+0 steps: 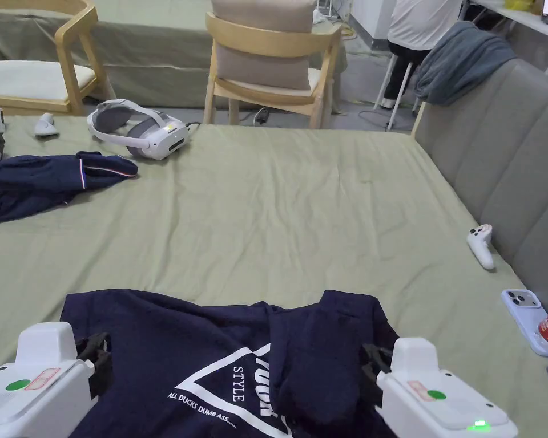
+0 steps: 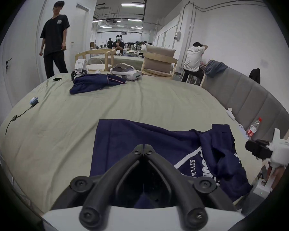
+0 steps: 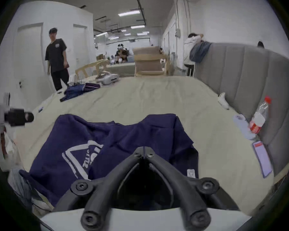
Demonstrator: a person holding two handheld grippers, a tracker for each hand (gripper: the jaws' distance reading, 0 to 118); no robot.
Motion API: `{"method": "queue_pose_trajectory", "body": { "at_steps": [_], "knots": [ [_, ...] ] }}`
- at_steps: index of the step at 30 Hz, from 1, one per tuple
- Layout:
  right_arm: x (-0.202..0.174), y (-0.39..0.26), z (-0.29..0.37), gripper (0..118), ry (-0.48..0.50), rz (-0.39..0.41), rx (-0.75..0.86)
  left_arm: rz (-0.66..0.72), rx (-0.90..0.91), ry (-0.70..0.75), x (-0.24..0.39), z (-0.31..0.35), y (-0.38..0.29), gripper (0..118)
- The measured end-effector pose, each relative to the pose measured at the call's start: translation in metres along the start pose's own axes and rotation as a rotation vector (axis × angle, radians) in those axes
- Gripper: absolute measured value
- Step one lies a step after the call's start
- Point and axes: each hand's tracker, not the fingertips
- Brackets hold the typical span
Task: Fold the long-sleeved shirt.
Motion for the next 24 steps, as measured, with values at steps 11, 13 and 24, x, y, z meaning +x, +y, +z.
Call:
{"method": "queue_pose_trajectory", "body": {
  "at_steps": [11,13,24],
  "knots": [
    [0.068,0.084,-0.176,106,0.061,-0.026,-0.378,0.024,-0.045,0.021,-0.019,-0.043,0.010,4],
    [0.072,0.079,-0.192,72,0.144,-0.094,-0.438,0.031,-0.056,0.032,-0.024,-0.050,0.010,4],
    [0.074,0.086,-0.178,13,0.148,-0.078,-0.371,0.075,-0.144,0.076,-0.084,-0.114,0.051,110]
  ]
}}
